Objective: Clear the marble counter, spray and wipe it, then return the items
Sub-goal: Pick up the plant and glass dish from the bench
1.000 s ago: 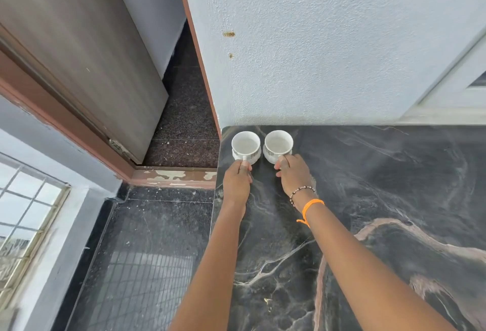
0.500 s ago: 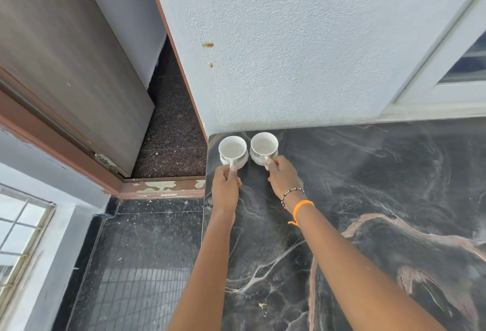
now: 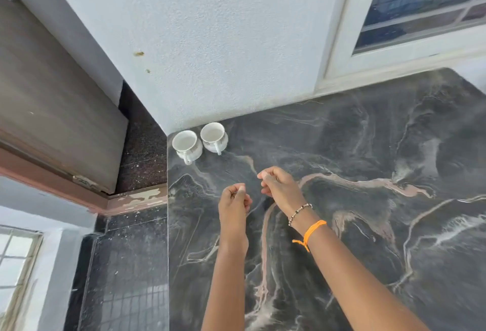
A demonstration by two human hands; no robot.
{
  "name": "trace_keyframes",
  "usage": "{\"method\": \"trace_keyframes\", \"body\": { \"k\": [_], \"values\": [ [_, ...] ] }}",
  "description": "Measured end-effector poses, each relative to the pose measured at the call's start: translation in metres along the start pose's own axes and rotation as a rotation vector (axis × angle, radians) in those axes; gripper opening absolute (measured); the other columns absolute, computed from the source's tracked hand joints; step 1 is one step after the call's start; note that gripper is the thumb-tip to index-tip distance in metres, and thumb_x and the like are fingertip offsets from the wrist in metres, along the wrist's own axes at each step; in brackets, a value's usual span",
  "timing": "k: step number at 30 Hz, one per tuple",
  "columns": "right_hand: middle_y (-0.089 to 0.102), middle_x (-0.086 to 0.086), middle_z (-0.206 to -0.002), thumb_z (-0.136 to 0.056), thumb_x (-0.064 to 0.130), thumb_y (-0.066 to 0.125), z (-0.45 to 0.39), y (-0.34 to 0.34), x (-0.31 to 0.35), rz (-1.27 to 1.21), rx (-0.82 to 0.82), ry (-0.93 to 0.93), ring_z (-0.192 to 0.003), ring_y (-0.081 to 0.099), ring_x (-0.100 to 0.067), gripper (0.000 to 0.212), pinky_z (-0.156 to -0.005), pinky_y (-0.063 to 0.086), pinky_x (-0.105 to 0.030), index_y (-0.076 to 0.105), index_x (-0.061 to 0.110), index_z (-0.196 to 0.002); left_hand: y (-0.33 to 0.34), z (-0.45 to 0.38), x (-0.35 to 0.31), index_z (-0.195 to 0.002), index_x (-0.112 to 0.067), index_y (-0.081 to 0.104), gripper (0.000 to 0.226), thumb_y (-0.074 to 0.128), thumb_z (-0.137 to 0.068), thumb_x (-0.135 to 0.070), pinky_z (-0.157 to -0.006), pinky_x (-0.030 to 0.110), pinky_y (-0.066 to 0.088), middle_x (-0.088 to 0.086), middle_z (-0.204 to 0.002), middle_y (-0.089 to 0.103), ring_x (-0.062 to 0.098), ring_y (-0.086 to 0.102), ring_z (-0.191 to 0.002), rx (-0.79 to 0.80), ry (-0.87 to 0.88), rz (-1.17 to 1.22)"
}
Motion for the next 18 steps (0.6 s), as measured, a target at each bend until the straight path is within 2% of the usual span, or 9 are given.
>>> {"method": "trace_keyframes", "body": {
  "k": [2, 5, 9, 11, 16, 18],
  "values": [
    [0.053, 0.003, -0.071, -0.094, 0.011, 0.046, 0.017, -0.032, -0.002, -0.04, -0.024, -0.008, -0.062, 0.053, -0.008, 0.014, -0.068, 0.046, -0.02, 0.059, 0.009, -0.087, 0.031, 0.024, 0.003, -0.087, -0.016, 0.061, 0.014, 0.049, -0.094, -0.013, -0.065, 0.016, 0.044, -0.001, -0.069, 0.049, 0.009, 0.047, -0.065, 0.089, 0.018, -0.035],
    [0.054, 0.003, -0.067, -0.093, 0.006, 0.047, 0.046, -0.097, -0.005, -0.105, -0.072, -0.04, -0.064, 0.051, -0.009, 0.014, -0.072, 0.046, -0.024, 0.059, 0.007, -0.085, 0.086, 0.068, 0.007, -0.086, -0.015, 0.065, 0.018, 0.049, -0.093, -0.012, -0.068, 0.018, 0.041, -0.002, -0.07, 0.052, 0.008, 0.047, -0.067, 0.212, 0.069, -0.09],
    [0.052, 0.002, -0.068, -0.093, 0.005, 0.047, 0.086, -0.191, -0.011, -0.133, -0.13, -0.095, -0.064, 0.049, -0.006, 0.014, -0.057, 0.043, -0.008, 0.059, 0.006, -0.087, 0.16, 0.128, 0.01, -0.081, -0.015, 0.064, 0.022, 0.047, -0.093, -0.009, -0.059, 0.012, 0.039, -0.006, -0.065, 0.048, 0.003, 0.044, -0.059, 0.311, 0.144, -0.125],
    [0.054, 0.002, -0.072, -0.093, 0.005, 0.047, 0.105, -0.24, -0.019, -0.173, -0.179, -0.094, -0.065, 0.051, -0.006, 0.015, -0.056, 0.044, -0.006, 0.06, 0.007, -0.084, 0.196, 0.159, 0.018, -0.08, -0.015, 0.064, 0.022, 0.048, -0.093, -0.009, -0.062, 0.015, 0.038, -0.004, -0.067, 0.049, 0.006, 0.044, -0.062, 0.359, 0.143, -0.131],
    [0.056, 0.001, -0.073, -0.092, 0.002, 0.047, 0.15, -0.365, -0.036, -0.257, -0.321, -0.094, -0.065, 0.052, -0.007, 0.018, -0.052, 0.043, -0.005, 0.061, 0.007, -0.083, 0.295, 0.238, 0.051, -0.08, -0.016, 0.063, 0.022, 0.047, -0.094, -0.01, -0.06, 0.012, 0.039, -0.006, -0.066, 0.049, 0.003, 0.045, -0.059, 0.504, 0.107, -0.145],
    [0.056, 0.001, -0.072, -0.092, 0.003, 0.046, 0.163, -0.406, -0.041, -0.266, -0.368, -0.109, -0.065, 0.053, -0.006, 0.022, -0.052, 0.043, -0.005, 0.061, 0.012, -0.078, 0.33, 0.262, 0.064, -0.084, -0.014, 0.063, 0.019, 0.047, -0.094, -0.01, -0.062, 0.014, 0.039, -0.004, -0.067, 0.051, 0.005, 0.046, -0.062, 0.546, 0.098, -0.172]
  ]
}}
Point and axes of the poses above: each hand's wrist, its own z-axis away from the middle knuckle, its own y-axis out of the palm, x = y × z, the point moved 6 cm from there along -z, towards the middle knuckle
